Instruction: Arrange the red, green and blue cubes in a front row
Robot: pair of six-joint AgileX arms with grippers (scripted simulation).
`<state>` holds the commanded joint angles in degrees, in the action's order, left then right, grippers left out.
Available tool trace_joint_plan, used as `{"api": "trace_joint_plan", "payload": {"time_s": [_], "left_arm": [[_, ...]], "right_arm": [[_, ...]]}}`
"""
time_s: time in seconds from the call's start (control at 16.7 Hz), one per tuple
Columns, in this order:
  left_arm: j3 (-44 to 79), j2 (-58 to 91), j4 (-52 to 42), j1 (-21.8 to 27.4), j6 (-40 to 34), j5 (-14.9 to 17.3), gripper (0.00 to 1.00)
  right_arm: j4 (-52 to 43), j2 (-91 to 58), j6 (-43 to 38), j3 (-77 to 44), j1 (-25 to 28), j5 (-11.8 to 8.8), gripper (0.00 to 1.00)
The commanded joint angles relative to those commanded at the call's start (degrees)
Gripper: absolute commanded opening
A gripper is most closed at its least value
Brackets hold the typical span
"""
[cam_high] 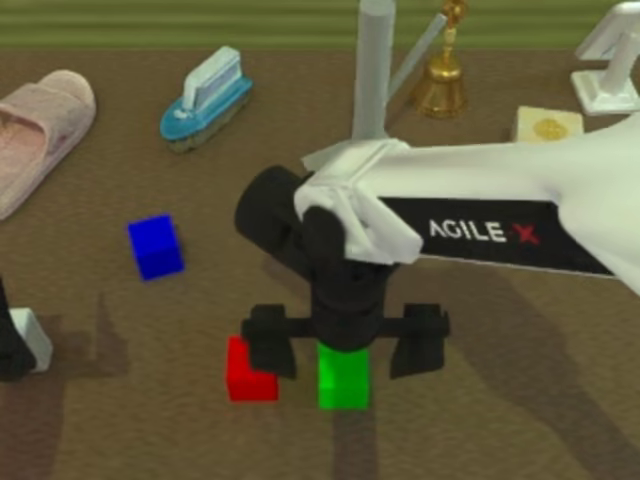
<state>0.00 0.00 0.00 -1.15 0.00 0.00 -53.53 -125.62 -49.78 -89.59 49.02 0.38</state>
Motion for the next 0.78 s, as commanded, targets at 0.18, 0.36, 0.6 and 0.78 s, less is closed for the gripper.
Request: {"api": "trace_joint_plan", "payload": {"time_s": [0.18,0.36,0.6,0.78], "left_arm": [[0.0,0.0,0.0,0.0,0.0,0.0,1.0],[0.0,0.0,0.0,0.0,0.0,0.0,1.0],[0.0,0.0,0.0,0.0,0.0,0.0,1.0],[0.52,0.54,-0.35,0.11,0.31,0.03,1.0]], "right_arm": [[-5.78,1.7,-0.1,-3.68,0.15,-0.01,1.0],[-11.74,3.73,0.01,-7.46,0.36,-0.05,1.0],[-12.8,4.35,0.1,-8.31,0.38,-0.04,1.0],[-12.3,4.69,0.38,-7.79,-0.15,0.1,1.0]]}}
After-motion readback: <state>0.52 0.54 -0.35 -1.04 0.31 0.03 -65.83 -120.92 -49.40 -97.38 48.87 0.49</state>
